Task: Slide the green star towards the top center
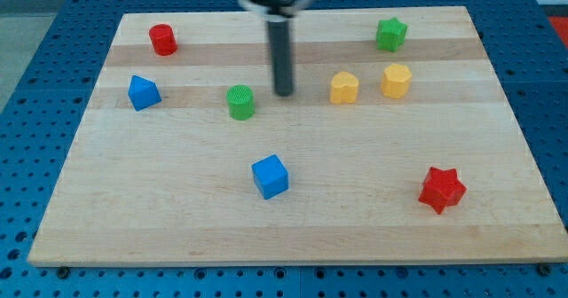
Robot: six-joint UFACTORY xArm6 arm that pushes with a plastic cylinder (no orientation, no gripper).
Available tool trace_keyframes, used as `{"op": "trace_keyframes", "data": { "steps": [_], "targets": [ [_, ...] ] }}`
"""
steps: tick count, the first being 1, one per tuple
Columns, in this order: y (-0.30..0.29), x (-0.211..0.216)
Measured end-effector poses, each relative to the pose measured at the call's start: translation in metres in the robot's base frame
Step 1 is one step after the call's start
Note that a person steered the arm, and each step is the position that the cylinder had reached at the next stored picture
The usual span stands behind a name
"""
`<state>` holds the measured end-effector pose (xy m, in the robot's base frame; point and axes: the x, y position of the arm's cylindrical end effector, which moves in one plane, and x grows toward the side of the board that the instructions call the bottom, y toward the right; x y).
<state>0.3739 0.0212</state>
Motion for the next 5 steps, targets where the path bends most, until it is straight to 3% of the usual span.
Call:
{"op": "trace_keyframes", "data": {
  "steps": [1, 3, 4, 5],
  "targets": [
    [0.076, -0.042],
    [0.19, -0.069],
    [0.139, -0.097],
    [0.139, -0.106]
  ]
}}
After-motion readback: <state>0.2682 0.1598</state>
